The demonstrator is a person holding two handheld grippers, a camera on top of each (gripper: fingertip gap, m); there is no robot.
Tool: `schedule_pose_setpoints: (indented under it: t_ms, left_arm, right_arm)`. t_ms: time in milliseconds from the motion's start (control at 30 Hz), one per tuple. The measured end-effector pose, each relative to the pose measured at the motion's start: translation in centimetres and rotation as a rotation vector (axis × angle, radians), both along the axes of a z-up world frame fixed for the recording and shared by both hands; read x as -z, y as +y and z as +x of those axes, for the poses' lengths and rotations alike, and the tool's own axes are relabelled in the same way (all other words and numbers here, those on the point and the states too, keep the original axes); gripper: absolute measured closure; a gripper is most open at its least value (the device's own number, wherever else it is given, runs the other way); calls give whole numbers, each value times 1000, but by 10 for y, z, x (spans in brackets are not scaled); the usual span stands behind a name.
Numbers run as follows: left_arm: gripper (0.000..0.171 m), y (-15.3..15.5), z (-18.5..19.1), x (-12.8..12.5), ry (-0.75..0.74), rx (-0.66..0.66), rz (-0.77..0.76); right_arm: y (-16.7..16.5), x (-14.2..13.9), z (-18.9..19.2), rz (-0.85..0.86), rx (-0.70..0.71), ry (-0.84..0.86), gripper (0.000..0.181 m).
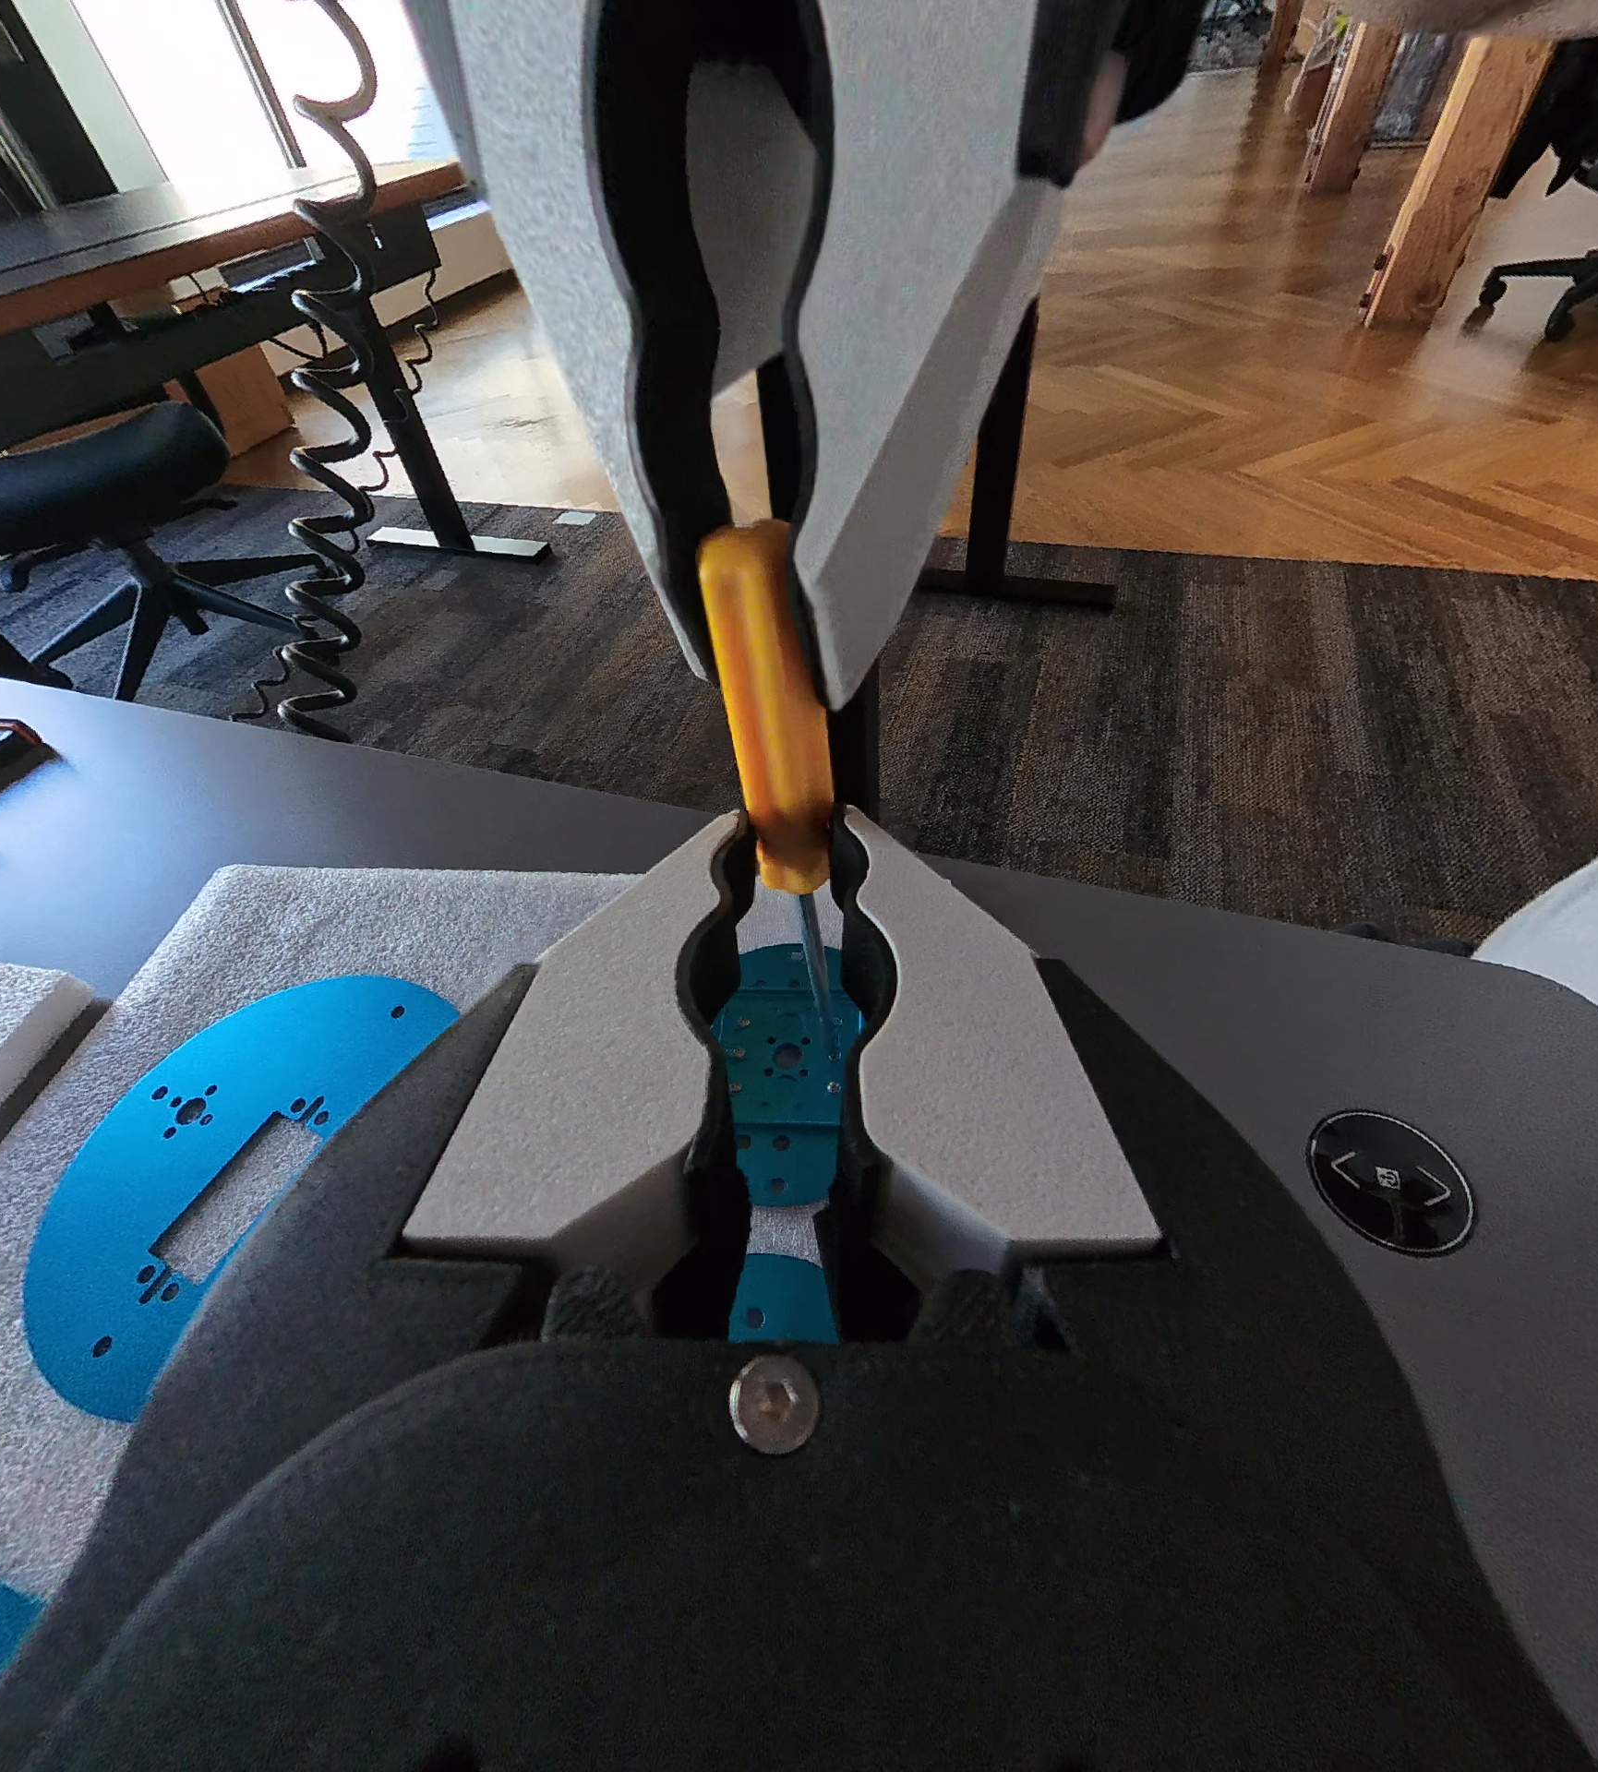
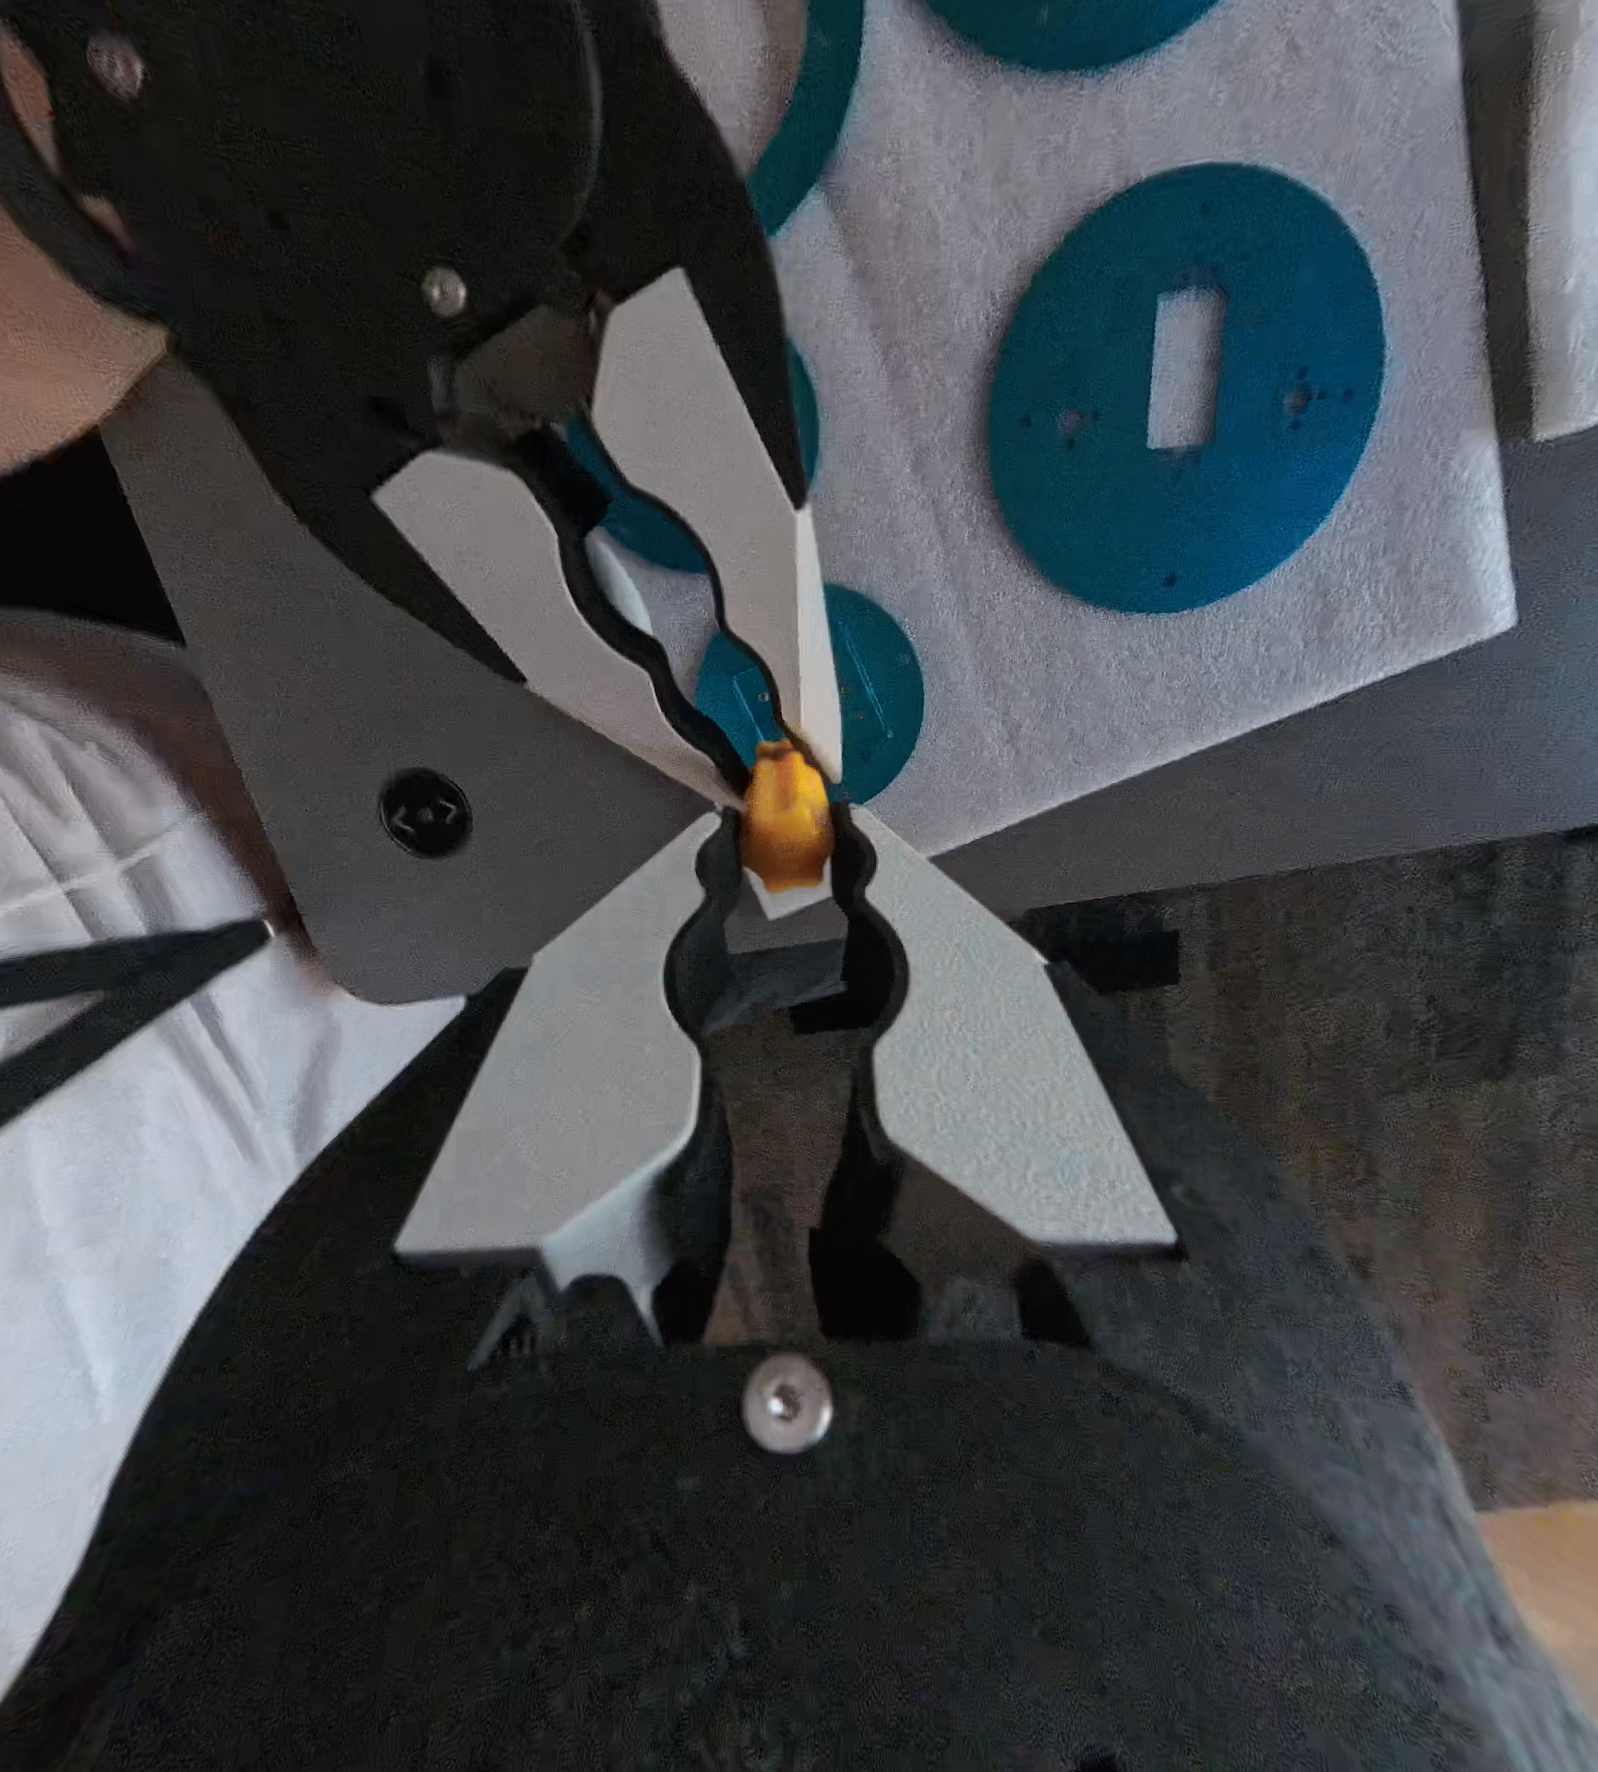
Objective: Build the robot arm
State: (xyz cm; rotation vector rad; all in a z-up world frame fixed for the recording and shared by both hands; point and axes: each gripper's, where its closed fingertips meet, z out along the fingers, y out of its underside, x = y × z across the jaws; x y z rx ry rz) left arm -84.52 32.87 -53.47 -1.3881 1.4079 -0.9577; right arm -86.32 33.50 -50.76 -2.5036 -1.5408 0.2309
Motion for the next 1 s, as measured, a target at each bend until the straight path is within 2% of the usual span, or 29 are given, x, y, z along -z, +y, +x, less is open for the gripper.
schedule_pose_setpoints:
  t_ms: [33,100,133,267,333,400,500,533,600,733,833,900,1000]
  left_arm:
    - [158,1,0,0,1,-2,-9]
    - [158,-1,1,0,1,8,-13]
    - [158,-2,1,0,2,12,0]
    - [158,-2,1,0,-2,14,-4]
    - [158,-2,0,0,-2,15,-7]
    - [158,-2,-1,0,-2,16,-8]
    - [157,1,1,1,4,-1,-12]
    - [157,0,1,1,4,4,-15]
    - [158,-3,2,0,5,15,2]
    - [158,-4,2,0,2,21,-3]
    - [158,-3,1,0,1,22,-6]
    - [158,-4,0,0,0,26,-1]
    - [158,-2,1,0,0,11,-5]
  right_arm:
    - [0,1,-1,-11,86,33,162]
    - [-2,0,-1,-6,103,35,162]
    - [-4,0,-1,-2,64,22,163]
    - [-2,-1,-3,98,-230,-16,162]
    - [-1,0,-4,123,-279,-28,162]
    - [-1,1,-4,87,-214,-22,162]
    - [1,3,-2,-1,101,33,163]
    - [0,2,-1,-4,129,35,163]
    - [-4,2,-2,-5,75,6,164]
    - [-5,2,-2,98,-234,-64,160]
    - [-3,3,-4,142,-324,-84,160]
    - [-5,3,-4,97,-266,-78,162]
    - [-3,7,0,-22,34,-36,164]
